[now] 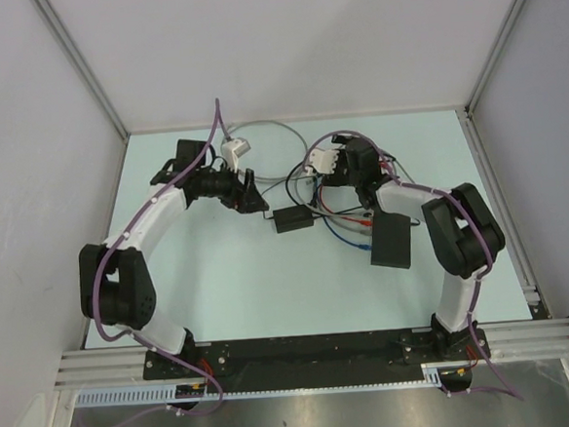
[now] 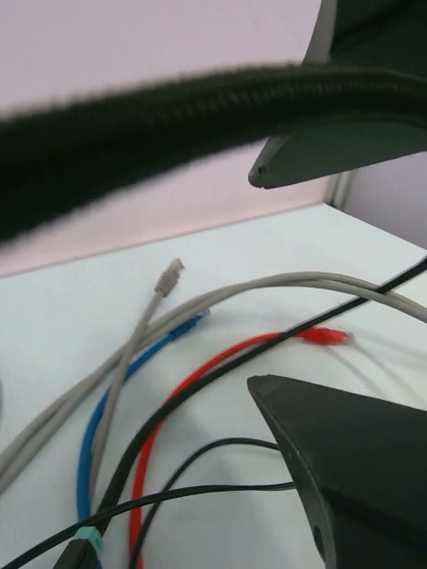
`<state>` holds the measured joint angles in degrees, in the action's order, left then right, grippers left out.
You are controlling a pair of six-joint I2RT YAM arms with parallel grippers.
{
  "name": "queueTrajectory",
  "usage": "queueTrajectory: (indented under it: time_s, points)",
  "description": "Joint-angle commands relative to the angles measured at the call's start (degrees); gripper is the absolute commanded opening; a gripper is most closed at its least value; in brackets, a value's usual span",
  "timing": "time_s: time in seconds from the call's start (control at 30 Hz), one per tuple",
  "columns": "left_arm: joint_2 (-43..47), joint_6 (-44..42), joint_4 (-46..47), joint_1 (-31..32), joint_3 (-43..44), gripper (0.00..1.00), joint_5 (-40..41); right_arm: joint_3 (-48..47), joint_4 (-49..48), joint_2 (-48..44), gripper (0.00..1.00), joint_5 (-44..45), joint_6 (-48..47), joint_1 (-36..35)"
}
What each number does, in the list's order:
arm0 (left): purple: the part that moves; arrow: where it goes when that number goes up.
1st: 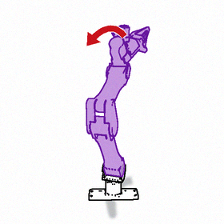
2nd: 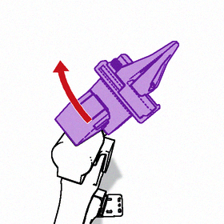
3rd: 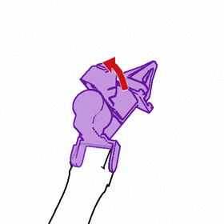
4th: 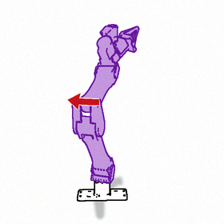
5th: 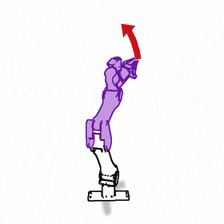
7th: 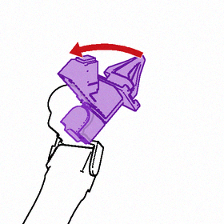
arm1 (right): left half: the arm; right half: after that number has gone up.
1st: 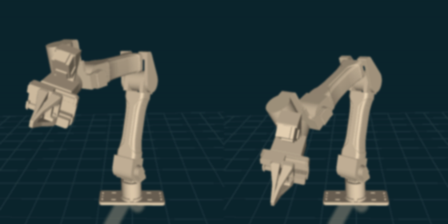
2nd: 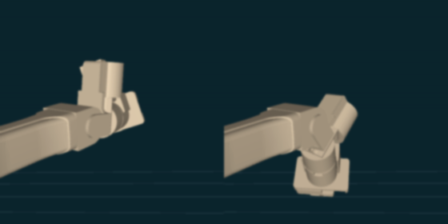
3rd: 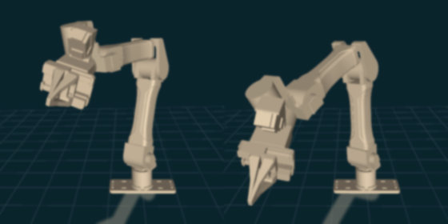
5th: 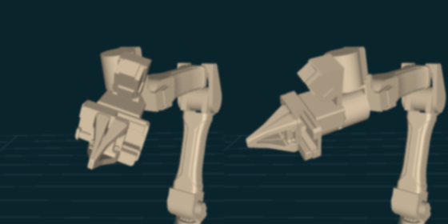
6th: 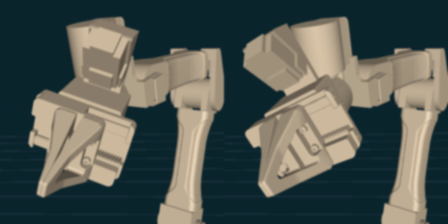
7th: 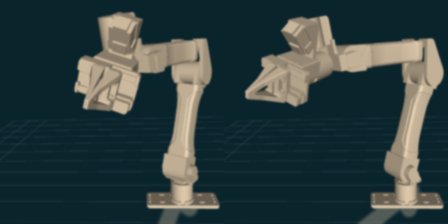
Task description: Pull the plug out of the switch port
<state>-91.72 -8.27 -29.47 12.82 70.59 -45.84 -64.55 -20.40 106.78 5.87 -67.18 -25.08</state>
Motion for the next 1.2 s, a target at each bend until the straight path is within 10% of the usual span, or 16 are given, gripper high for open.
queueTrajectory:
  time_s: [0.0,0.43,0.67,1.17]
  points:
    - [3.83,-3.15,1.88,-0.07,-0.36,0.83,-2.23,-1.98,8.76,-8.33,1.0,2.57,5.91,0.91]
    - [3.83,-16.25,-5.35,5.37,8.6,0.75,-4.52,-1.89,47.97,-29.87,0.94,-8.45,25.78,5.65]
    - [-0.03,-7.21,1.7,7.57,13.17,0.7,-0.3,-1.54,63.12,-24.53,0.0,-18.71,25.78,6.89]
    - [5.5,-7.55,0.91,7.57,7.72,0.73,2.16,-1.72,49.59,-10.28,0.0,-10.36,26.74,6.19]
